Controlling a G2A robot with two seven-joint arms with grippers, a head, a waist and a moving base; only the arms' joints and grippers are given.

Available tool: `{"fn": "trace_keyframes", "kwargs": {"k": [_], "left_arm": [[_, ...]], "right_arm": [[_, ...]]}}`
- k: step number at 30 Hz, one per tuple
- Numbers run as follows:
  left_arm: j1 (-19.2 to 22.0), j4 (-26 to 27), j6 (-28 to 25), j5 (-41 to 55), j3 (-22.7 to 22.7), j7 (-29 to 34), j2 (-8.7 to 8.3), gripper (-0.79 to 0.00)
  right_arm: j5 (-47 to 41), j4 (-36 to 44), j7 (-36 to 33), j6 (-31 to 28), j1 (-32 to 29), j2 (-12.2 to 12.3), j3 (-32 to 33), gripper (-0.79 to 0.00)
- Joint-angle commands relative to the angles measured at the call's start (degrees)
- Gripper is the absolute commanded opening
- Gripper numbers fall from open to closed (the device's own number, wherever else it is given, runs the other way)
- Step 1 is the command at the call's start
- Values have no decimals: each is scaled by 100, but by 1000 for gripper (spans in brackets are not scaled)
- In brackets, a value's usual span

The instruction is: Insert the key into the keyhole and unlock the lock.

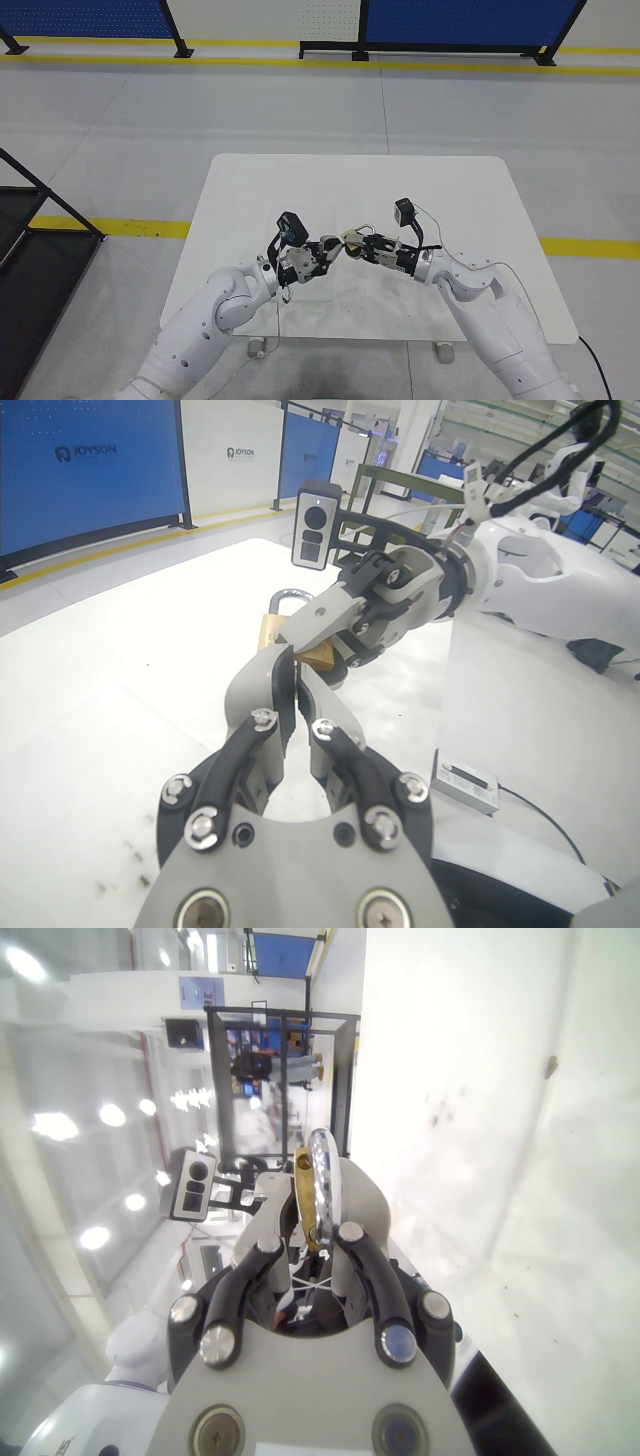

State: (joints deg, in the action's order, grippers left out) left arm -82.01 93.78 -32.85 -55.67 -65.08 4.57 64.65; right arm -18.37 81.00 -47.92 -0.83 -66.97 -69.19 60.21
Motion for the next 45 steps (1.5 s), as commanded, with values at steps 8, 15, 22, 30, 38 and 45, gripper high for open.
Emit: {"fn": "trace_keyframes", "kwargs": {"k": [8,15,22,30,38,45], "left_arm": [[-47,51,42,-1,-26,-59,-1,0],[-349,247,-67,171,-303,-322,-51,0],[-631,160,-126,699,-864,-418,-126,0],[-808,209,-125,990,-1260,-321,-178,0],[-808,209,-125,990,-1260,-321,-178,0],[-808,209,-125,990,-1260,-321,-178,0]], "right_arm": [[9,1,25,-7,0,2,3,-785],[20,37,58,-34,-23,16,60,-785],[27,55,128,-95,-62,31,136,-785],[136,62,137,-91,-39,50,189,-785],[136,62,137,-91,-39,50,189,-785],[1604,-46,1146,126,-44,77,48,-785]]}}
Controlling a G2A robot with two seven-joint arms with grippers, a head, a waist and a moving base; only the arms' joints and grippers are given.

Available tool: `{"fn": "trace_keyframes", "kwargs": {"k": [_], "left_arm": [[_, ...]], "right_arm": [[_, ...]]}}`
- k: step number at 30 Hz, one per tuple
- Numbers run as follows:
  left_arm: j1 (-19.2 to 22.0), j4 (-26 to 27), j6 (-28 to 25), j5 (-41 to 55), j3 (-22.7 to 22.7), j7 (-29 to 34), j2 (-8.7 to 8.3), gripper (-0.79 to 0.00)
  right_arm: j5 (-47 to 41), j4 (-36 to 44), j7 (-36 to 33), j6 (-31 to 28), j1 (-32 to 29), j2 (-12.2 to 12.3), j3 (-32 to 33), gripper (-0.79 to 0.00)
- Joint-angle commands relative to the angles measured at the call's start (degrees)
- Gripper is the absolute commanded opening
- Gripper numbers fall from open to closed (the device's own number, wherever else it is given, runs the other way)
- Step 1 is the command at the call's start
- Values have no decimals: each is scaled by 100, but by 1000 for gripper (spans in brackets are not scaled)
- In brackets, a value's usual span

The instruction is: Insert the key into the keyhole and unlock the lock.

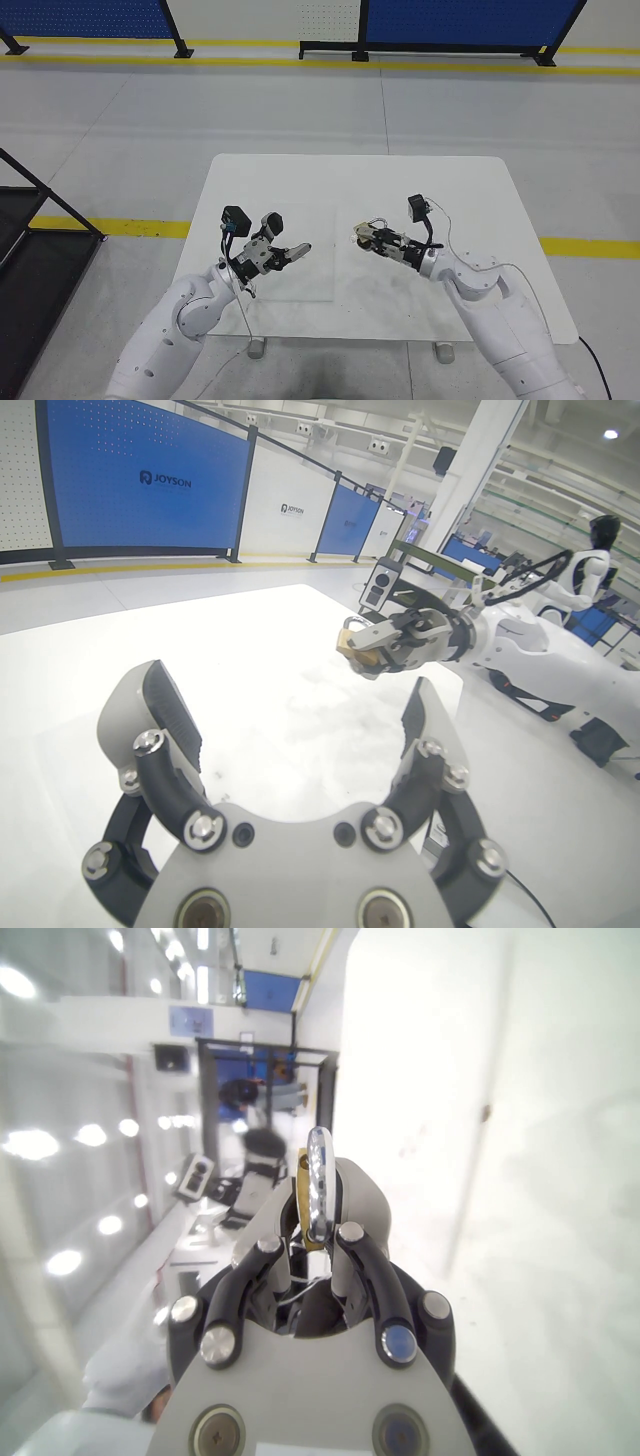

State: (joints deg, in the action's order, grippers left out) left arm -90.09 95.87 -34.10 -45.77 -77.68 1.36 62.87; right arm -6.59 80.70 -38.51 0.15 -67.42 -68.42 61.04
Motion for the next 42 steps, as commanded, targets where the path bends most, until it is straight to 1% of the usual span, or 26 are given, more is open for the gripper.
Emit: {"fn": "trace_keyframes", "kwargs": {"k": [1,6,14,26,37,38,39,42], "left_arm": [[0,0,0,0,0,0,0,0],[0,0,0,0,0,0,0,0],[0,0,0,0,0,0,0,0],[0,0,0,0,0,0,0,0],[0,0,0,0,0,0,0,0],[0,0,0,0,0,0,0,0],[0,0,0,0,0,0,0,0],[0,0,0,0,0,0,0,0]], "right_arm": [[704,-43,392,56,-8,-4,-104,-785],[1370,-231,822,-42,19,-52,-393,-785],[2193,-548,1165,-305,103,-103,-685,-785],[3105,-593,1367,146,66,-132,-852,-785],[3437,-466,1348,390,20,-149,-821,-785],[3489,-457,1367,460,21,-149,-808,-477],[3550,-429,1380,512,17,-151,-809,0],[3680,-348,1405,599,-9,-154,-806,0]]}}
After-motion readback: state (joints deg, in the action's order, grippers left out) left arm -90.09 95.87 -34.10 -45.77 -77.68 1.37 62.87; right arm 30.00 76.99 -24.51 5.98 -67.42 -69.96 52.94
